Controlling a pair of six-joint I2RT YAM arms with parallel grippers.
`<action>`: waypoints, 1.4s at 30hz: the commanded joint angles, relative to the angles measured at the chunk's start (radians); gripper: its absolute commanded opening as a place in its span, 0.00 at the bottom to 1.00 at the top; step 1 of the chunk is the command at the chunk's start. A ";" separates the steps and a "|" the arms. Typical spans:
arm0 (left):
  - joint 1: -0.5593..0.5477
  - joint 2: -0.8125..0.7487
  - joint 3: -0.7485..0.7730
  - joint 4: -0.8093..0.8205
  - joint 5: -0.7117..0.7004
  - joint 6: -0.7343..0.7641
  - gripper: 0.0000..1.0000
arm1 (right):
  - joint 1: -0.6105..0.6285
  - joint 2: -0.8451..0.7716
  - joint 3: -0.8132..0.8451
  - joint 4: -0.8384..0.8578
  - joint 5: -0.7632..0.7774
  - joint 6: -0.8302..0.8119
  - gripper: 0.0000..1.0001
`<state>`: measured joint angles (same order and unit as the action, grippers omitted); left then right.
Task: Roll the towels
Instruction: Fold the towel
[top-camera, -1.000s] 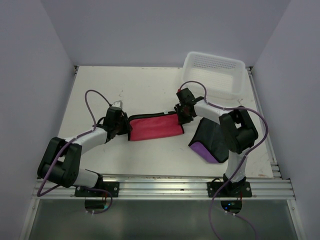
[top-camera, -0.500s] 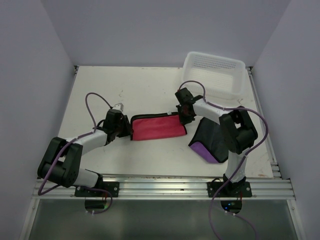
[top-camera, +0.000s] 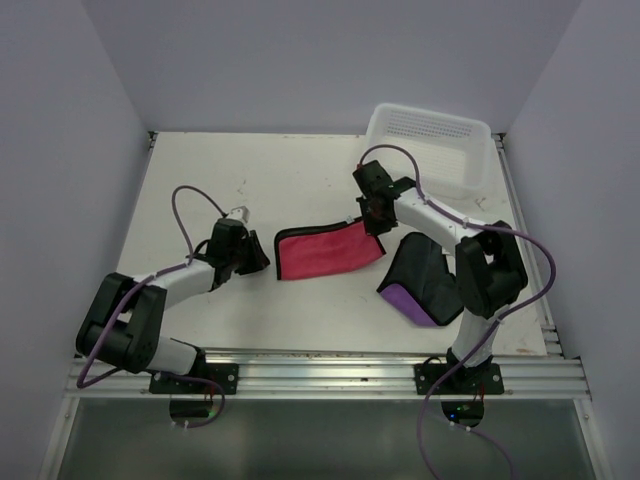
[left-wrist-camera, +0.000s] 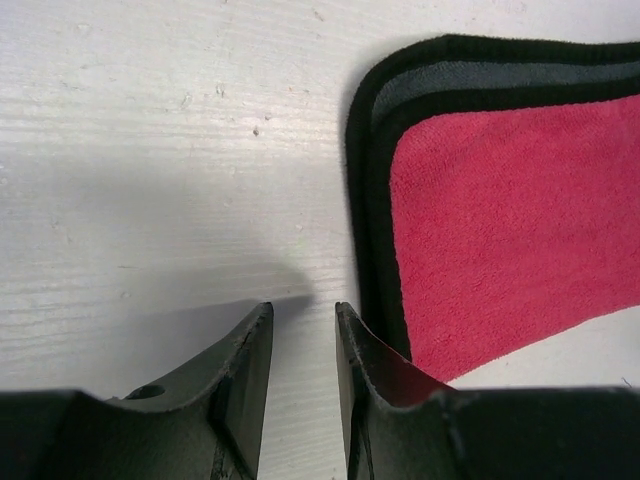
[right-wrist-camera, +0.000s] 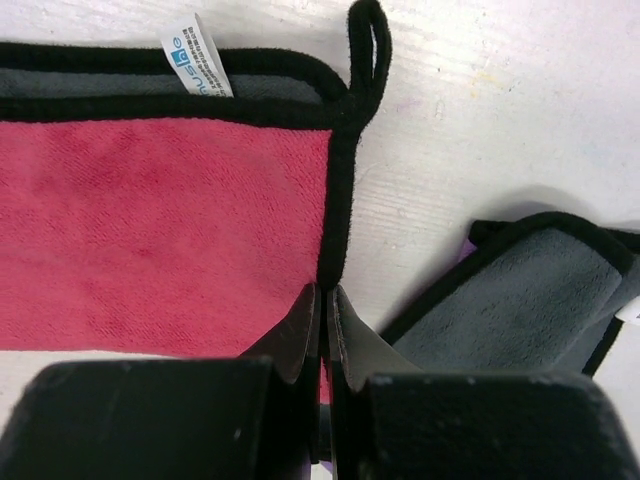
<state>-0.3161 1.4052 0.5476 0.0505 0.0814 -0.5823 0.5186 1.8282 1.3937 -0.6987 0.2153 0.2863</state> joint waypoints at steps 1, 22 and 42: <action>0.008 0.029 0.008 0.069 0.037 0.002 0.34 | 0.017 -0.038 0.062 -0.045 0.001 -0.021 0.00; -0.029 0.159 0.023 0.084 0.032 0.006 0.31 | 0.201 0.022 0.264 -0.122 -0.036 0.040 0.00; -0.044 0.132 -0.029 0.114 0.043 -0.002 0.30 | 0.322 0.227 0.465 -0.107 -0.120 0.137 0.00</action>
<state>-0.3496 1.5276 0.5606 0.2306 0.1349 -0.5850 0.8276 2.0308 1.8183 -0.8108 0.1295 0.3908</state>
